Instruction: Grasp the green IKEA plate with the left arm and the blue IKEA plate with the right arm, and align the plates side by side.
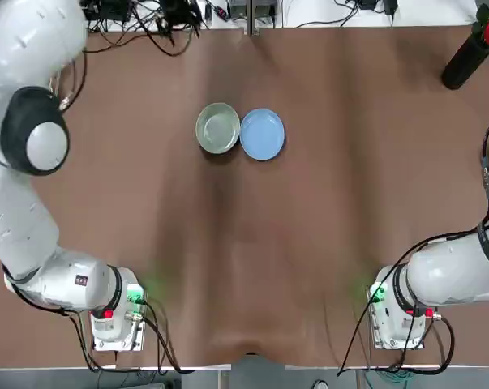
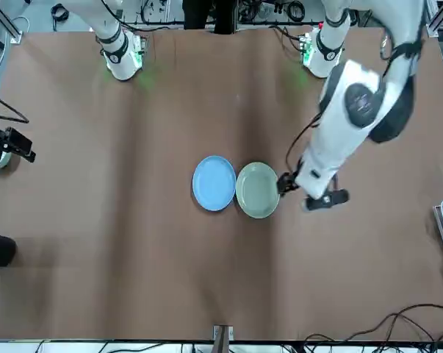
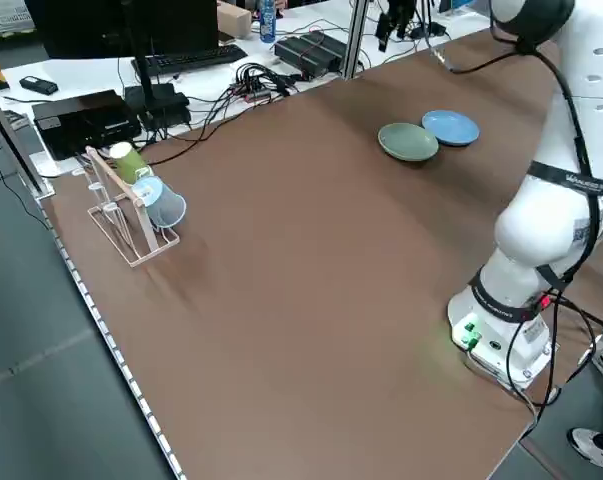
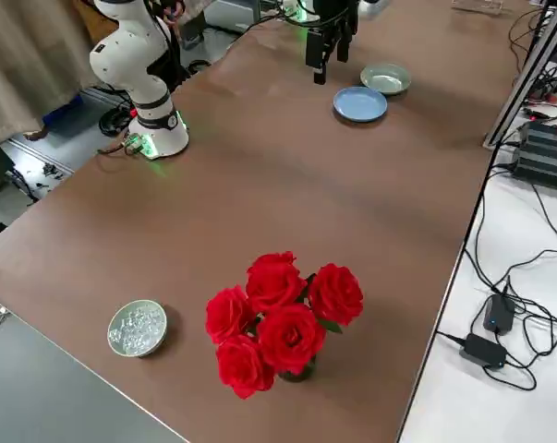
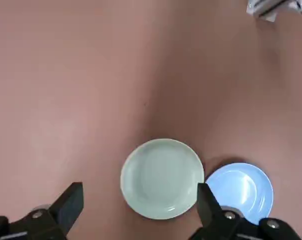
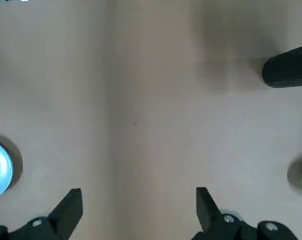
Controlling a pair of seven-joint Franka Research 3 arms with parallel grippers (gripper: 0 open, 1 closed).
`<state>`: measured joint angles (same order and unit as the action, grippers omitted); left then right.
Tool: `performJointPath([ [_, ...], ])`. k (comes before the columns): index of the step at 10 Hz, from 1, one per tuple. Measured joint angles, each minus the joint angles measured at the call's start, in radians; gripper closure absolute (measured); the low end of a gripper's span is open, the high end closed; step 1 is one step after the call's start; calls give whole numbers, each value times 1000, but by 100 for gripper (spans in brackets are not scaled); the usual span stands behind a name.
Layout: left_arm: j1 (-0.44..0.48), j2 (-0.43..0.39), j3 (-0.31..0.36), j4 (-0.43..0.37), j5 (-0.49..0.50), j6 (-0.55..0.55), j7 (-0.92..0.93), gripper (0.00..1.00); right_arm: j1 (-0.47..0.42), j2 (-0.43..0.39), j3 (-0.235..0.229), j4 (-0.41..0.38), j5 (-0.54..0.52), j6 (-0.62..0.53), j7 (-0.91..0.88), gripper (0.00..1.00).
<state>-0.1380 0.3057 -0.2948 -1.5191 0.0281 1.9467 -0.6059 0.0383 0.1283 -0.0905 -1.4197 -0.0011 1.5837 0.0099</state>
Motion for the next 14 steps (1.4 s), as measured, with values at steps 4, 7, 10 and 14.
performJointPath([
  [4, 114, -198, 13, -50, 0, -150, 206, 0, 0, 0, 0, 0, 0, -1, 0, 0],
  [7, 87, -373, 147, -205, -13, -152, 403, 0, 0, 0, 0, 0, 1, -1, 1, 0],
  [10, 91, -447, 282, -259, -33, -157, 566, 0, 0, 0, 1, 0, 5, -1, 1, 0],
  [14, 92, -408, 357, -147, -56, -329, 656, 0, 0, 0, 0, 1, 7, -1, 1, 0],
])
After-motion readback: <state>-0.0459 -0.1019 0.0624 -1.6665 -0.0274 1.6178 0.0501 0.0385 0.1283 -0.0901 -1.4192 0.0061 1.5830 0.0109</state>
